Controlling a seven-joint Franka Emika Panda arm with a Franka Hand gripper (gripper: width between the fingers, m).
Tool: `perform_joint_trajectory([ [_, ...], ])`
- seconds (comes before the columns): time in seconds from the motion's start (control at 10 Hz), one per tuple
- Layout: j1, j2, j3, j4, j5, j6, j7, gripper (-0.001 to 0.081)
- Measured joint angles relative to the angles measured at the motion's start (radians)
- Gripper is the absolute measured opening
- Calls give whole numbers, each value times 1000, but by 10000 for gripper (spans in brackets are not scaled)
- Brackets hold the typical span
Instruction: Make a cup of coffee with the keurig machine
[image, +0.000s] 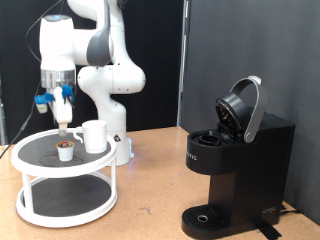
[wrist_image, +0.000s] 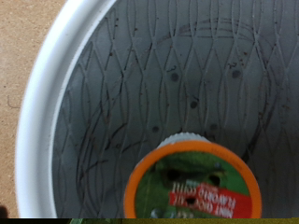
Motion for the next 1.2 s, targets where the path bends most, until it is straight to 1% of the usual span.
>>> perform_joint_trajectory([
  [0.2,-8,29,-2,-32,-4,68,0,734],
  [0.4,-11,58,-2,-48,-4,115,2,734],
  [0.7,-11,95,2,-52,-3,136,16,734],
  [1.0,-10,104,2,-54,3,137,13,734],
  [1.1,-10,104,2,-54,5,135,10,631],
  [1.2,-10,104,2,-54,8,132,6,631],
])
